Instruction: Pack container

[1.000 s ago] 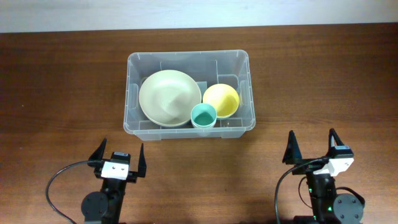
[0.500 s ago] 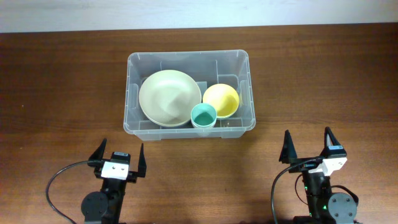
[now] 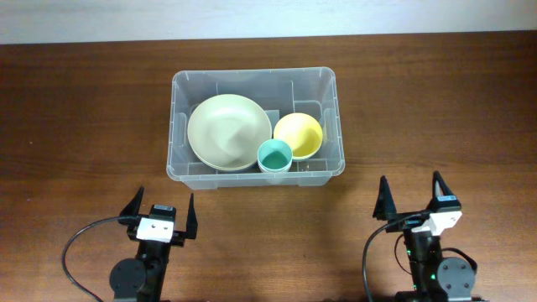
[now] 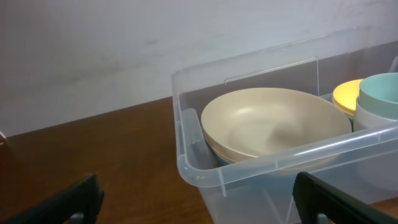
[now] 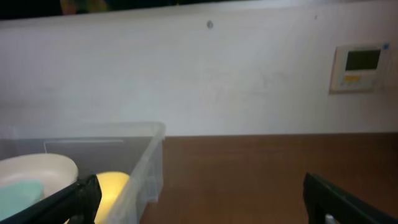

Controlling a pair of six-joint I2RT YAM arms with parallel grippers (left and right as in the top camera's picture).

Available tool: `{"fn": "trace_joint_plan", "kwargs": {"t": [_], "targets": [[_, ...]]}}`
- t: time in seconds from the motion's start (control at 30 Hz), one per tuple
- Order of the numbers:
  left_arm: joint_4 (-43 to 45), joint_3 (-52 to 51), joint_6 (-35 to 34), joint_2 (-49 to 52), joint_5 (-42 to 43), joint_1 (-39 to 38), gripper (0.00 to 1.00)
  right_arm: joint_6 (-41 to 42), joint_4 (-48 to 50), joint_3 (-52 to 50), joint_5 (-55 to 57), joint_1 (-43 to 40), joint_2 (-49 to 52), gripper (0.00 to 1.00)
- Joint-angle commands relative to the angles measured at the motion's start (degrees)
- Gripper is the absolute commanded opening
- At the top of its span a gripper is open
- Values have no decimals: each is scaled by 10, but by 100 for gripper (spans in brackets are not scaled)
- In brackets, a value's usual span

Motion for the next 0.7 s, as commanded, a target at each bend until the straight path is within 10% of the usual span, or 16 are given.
{"fn": "trace_joint_plan", "kwargs": {"t": [0.0,0.67], "targets": [[0,-3,9,-4,3,3,100,-6,5,-8,-3,6,-7,99],[0,-3,9,-4,3,3,100,-6,-54,-32,-1,5,-7,99]]}}
